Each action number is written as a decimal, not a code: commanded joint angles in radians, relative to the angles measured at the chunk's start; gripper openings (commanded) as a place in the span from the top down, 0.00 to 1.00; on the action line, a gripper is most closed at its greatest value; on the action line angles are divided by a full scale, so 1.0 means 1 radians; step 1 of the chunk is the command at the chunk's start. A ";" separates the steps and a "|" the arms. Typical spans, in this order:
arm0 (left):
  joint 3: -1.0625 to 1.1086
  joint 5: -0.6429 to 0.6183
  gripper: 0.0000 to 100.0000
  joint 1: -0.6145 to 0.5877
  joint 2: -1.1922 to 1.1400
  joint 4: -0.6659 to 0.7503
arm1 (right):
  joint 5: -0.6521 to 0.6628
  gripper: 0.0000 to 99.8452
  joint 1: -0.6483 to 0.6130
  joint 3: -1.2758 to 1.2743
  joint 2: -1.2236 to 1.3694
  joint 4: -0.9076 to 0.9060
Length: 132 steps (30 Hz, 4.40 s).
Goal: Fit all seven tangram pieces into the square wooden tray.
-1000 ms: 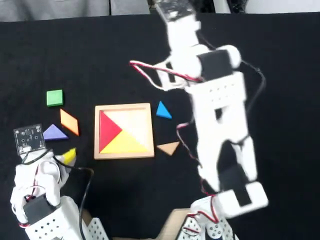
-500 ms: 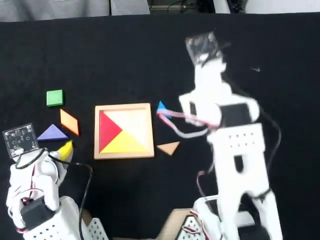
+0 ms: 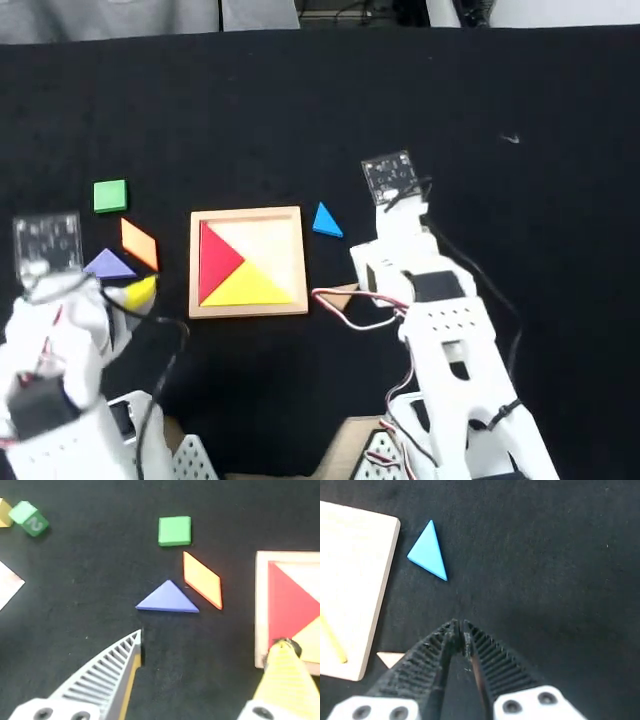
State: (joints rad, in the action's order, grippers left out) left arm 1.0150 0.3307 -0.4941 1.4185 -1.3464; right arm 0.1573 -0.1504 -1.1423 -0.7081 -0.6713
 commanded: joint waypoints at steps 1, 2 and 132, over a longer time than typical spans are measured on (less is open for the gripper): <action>-0.194 0.006 0.61 0.027 -0.341 0.064 | -0.015 0.99 0.011 -0.019 -0.031 0.063; -0.206 0.006 0.61 0.025 -0.408 0.083 | -0.015 0.99 0.011 -0.027 -0.031 0.068; -0.544 -1.085 0.74 0.028 -1.576 0.397 | 0.029 0.99 -0.049 -0.093 -0.031 0.124</action>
State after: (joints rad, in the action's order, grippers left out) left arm 0.4918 -0.7449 -0.5125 -0.1619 -0.9122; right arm 0.1757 -0.1872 -1.2482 -0.7096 -0.5409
